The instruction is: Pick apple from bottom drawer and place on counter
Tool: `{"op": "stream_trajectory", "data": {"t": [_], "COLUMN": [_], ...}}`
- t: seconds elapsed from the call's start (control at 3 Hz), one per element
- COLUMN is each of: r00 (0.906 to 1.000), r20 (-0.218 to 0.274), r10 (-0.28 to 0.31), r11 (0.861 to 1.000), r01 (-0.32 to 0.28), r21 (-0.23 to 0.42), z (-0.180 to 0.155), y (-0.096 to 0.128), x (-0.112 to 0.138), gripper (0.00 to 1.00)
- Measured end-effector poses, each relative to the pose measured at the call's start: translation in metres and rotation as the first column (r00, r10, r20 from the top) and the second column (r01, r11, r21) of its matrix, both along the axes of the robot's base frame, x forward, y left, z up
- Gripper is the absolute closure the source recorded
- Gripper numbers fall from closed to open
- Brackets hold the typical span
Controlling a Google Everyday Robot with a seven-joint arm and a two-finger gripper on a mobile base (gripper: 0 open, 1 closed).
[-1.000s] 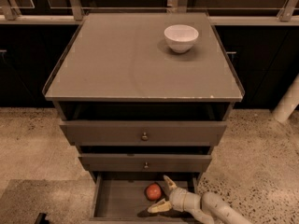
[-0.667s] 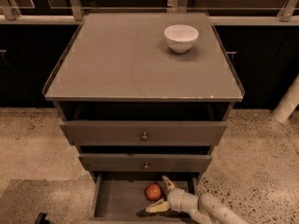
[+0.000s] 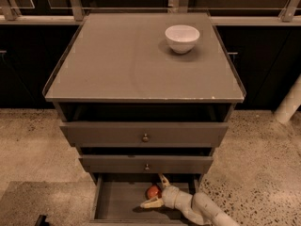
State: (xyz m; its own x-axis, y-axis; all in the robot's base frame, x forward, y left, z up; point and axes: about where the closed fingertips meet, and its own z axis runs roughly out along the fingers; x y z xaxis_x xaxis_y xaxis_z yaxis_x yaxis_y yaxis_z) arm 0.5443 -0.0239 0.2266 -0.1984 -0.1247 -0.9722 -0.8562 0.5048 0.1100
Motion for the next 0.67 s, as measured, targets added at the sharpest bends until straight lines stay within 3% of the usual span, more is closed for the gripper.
{"op": "stream_trajectory", "data": {"t": [0.67], "r00": [0.9960], "r20": [0.082], "r10": [0.036], "r11": [0.996], "r01": [-0.029], "r21": [-0.089], "z": [-0.017], "y": [0.013], "x": [0.031], "gripper": [0.00]}}
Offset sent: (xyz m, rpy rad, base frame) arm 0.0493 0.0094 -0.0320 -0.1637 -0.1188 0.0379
